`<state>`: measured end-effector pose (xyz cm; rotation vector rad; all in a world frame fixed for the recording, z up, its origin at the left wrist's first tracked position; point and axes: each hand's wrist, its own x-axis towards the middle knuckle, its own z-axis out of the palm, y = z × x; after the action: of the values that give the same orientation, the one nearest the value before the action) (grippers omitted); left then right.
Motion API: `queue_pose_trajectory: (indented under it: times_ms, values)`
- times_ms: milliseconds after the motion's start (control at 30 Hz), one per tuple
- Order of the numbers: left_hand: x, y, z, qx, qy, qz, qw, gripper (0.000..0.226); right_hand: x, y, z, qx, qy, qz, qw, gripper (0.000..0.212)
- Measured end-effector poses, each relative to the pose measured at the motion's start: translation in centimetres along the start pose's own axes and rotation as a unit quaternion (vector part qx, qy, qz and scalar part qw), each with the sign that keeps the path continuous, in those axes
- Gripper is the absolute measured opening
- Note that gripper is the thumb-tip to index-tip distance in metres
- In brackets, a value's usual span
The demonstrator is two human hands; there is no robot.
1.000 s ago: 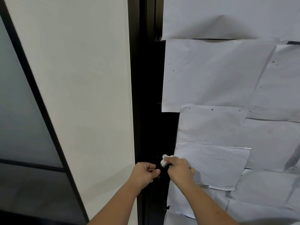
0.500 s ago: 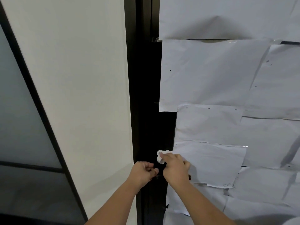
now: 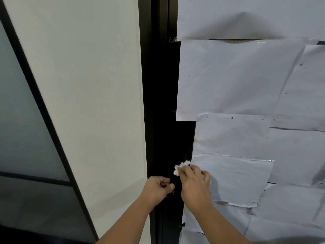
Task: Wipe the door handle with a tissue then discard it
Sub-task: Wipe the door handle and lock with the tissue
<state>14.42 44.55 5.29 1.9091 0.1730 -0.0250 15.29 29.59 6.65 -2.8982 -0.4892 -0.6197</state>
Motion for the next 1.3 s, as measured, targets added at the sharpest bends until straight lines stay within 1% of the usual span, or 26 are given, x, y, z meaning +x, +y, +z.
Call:
queue_pose_trajectory:
  times_ms: [67,167,233,300,400,500,567,633,700,800,867,933,1000,1067,1133,1167,1233,1300]
  values:
    - [0.1,-0.1,0.0,-0.002,0.001,-0.002,1.0,0.041,-0.4,0.3,0.2,0.002,0.006,0.005,1.0,0.063]
    - [0.1,-0.1,-0.1,0.005,-0.005,0.003,1.0,0.04,1.1,-0.3,-1.0,-0.012,0.048,0.006,0.999,0.077]
    - [0.1,-0.2,0.0,0.01,-0.006,0.006,1.0,0.04,1.9,-0.5,-1.7,-0.015,0.071,0.009,0.997,0.08]
    - [0.2,-0.3,0.0,0.003,-0.003,0.006,1.0,0.039,1.4,0.0,-1.1,-0.02,0.057,-0.011,0.998,0.082]
    - [0.1,-0.3,0.1,-0.003,-0.003,0.002,1.0,0.041,-0.1,0.7,0.2,-0.033,0.017,-0.04,0.999,0.078]
    - [0.2,-0.1,0.0,0.001,-0.005,0.007,1.0,0.041,1.2,0.3,-0.6,-0.042,0.032,-0.038,0.998,0.082]
    - [0.2,-0.1,-0.1,0.013,-0.005,0.008,1.0,0.04,2.3,-0.4,-1.4,-0.05,0.039,-0.055,0.996,0.086]
    - [0.2,-0.2,-0.1,0.017,-0.005,0.008,1.0,0.04,2.2,-0.4,-1.4,-0.057,0.026,-0.075,0.995,0.084]
    - [0.2,-0.3,-0.1,0.008,-0.003,0.005,1.0,0.04,1.1,0.3,-0.4,-0.042,0.008,-0.069,0.997,0.077]
    - [0.3,-0.4,-0.1,0.004,-0.006,0.004,1.0,0.042,-0.1,1.0,0.8,0.01,-0.023,0.006,1.0,0.07]
    - [0.4,-0.5,0.0,0.004,-0.005,0.002,1.0,0.041,0.4,0.4,0.6,0.064,-0.048,0.069,0.994,0.069]
    - [0.3,-0.5,0.1,0.006,-0.001,0.004,1.0,0.041,1.1,-0.3,0.1,0.143,-0.092,0.153,0.973,0.063]
    - [0.3,-0.4,0.1,0.004,-0.002,0.007,1.0,0.041,1.7,-0.6,-0.3,0.197,-0.108,0.221,0.949,0.055]
    - [0.3,-0.4,0.1,0.003,-0.003,0.006,1.0,0.04,2.2,-0.2,-0.6,0.222,-0.134,0.254,0.932,0.047]
    - [0.3,-0.4,0.1,0.002,-0.001,0.004,1.0,0.037,2.7,0.0,-0.7,0.242,-0.212,0.275,0.906,0.039]
    - [0.3,-0.4,0.1,0.001,0.0,0.005,1.0,0.037,3.1,0.2,-0.5,0.257,-0.24,0.292,0.889,0.04]
    - [0.3,-0.4,0.1,-0.001,0.002,0.006,1.0,0.037,4.2,0.9,1.7,0.284,-0.26,0.337,0.859,0.035]
    - [0.2,-0.2,0.1,0.002,0.0,0.005,1.0,0.034,4.9,1.5,4.0,0.287,-0.275,0.356,0.846,0.029]
